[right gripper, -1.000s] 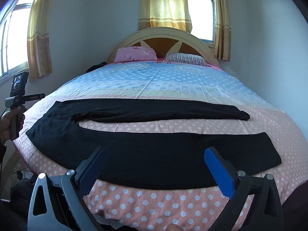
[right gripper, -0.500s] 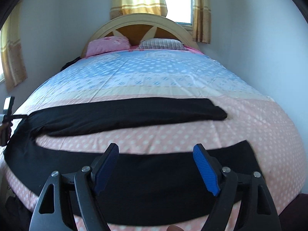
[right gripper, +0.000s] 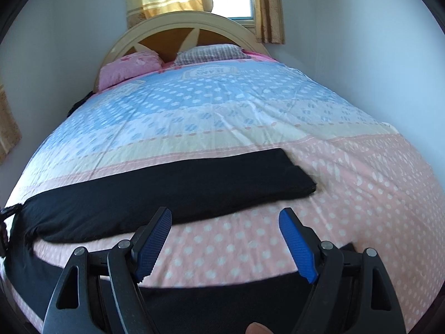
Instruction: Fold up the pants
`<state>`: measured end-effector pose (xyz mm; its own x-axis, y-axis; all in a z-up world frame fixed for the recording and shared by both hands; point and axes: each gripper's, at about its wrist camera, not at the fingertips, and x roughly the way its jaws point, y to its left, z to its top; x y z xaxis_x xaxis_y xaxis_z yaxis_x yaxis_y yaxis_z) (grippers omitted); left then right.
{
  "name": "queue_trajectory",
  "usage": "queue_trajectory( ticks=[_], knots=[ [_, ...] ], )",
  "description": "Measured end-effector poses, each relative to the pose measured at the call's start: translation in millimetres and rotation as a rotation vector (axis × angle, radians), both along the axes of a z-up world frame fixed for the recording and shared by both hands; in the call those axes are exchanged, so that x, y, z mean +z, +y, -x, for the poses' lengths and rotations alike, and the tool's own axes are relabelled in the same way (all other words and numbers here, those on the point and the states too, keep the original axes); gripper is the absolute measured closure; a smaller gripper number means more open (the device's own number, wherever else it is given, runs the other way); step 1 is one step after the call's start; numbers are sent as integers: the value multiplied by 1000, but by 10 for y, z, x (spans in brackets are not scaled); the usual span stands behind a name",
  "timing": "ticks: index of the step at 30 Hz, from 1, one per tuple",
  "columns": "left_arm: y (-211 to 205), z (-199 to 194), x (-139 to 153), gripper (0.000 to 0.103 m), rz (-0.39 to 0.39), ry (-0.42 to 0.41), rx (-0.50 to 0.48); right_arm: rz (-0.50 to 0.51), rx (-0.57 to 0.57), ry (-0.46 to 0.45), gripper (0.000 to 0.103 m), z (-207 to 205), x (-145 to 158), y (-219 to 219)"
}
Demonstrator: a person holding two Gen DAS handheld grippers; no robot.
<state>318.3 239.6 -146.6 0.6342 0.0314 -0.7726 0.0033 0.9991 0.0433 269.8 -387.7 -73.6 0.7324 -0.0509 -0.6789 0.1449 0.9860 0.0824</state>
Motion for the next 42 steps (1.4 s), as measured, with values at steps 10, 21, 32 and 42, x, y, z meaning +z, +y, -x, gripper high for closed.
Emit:
queue_trajectory(
  ticks=[10, 21, 32, 42],
  knots=[
    [-56, -50, -15, 84, -43, 3, -9, -55, -156, 119, 29, -879, -203, -896],
    [-12, -92, -39, 66, -55, 11, 40, -134, -103, 237, 37, -1710, -717, -1094],
    [-158, -73, 12, 90, -70, 13, -5, -142, -8, 172, 97, -1548, -594, -1003],
    [168, 316, 488, 90, 153, -142, 33, -152, 25, -57, 97, -624, 67, -1087]
  ],
)
